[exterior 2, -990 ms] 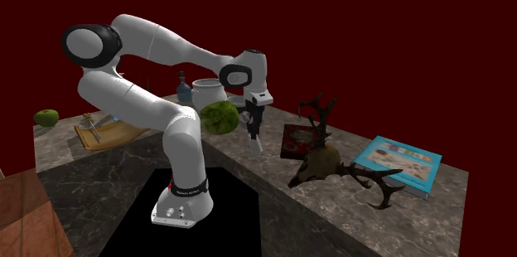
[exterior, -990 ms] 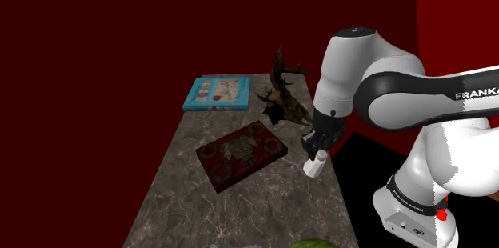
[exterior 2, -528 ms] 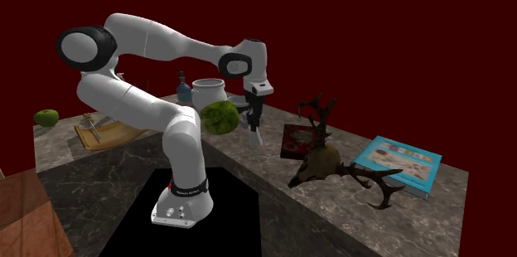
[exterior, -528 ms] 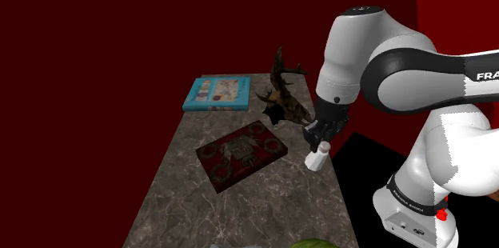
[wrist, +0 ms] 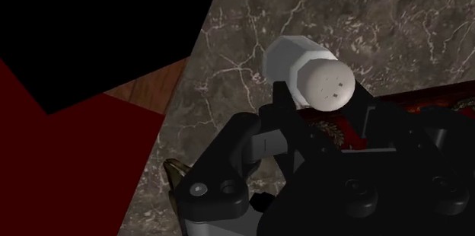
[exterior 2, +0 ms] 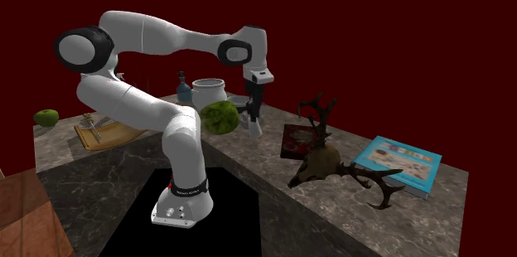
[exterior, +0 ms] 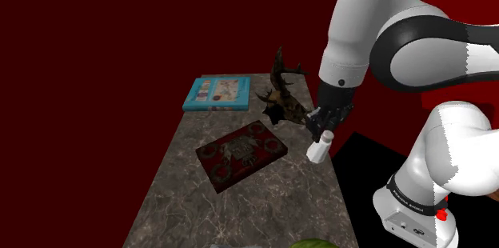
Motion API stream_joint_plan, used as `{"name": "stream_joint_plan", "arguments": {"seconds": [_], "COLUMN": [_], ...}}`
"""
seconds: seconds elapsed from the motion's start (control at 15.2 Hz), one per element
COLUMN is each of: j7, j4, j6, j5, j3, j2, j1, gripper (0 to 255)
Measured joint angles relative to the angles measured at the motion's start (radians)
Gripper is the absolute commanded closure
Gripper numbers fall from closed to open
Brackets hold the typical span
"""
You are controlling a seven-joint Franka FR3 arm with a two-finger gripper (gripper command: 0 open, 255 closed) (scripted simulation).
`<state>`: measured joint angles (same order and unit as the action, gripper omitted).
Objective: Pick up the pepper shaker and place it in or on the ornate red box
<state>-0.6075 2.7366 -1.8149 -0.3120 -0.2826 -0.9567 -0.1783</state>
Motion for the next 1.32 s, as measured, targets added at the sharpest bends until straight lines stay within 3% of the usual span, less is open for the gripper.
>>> {"name": "stream_joint_plan", "arguments": {"seconds": [0.2,0.4,0.79,1.32], "j7": [-0.001,-0.005,-0.022,-0.089], "j4": [-0.031,-0.101,-0.297,-0.623], "j6": [0.036,0.013,-0.071,-0.090], "j5": [0.011,0.016,0.046,0.138], "j3": [0.011,-0.001,-0.046,-0.104], "j2": [-0.005,0.086,0.359,0.704], "j1": [0.004,0.023,0.080,0.137], "gripper": [255,255,255,255]}}
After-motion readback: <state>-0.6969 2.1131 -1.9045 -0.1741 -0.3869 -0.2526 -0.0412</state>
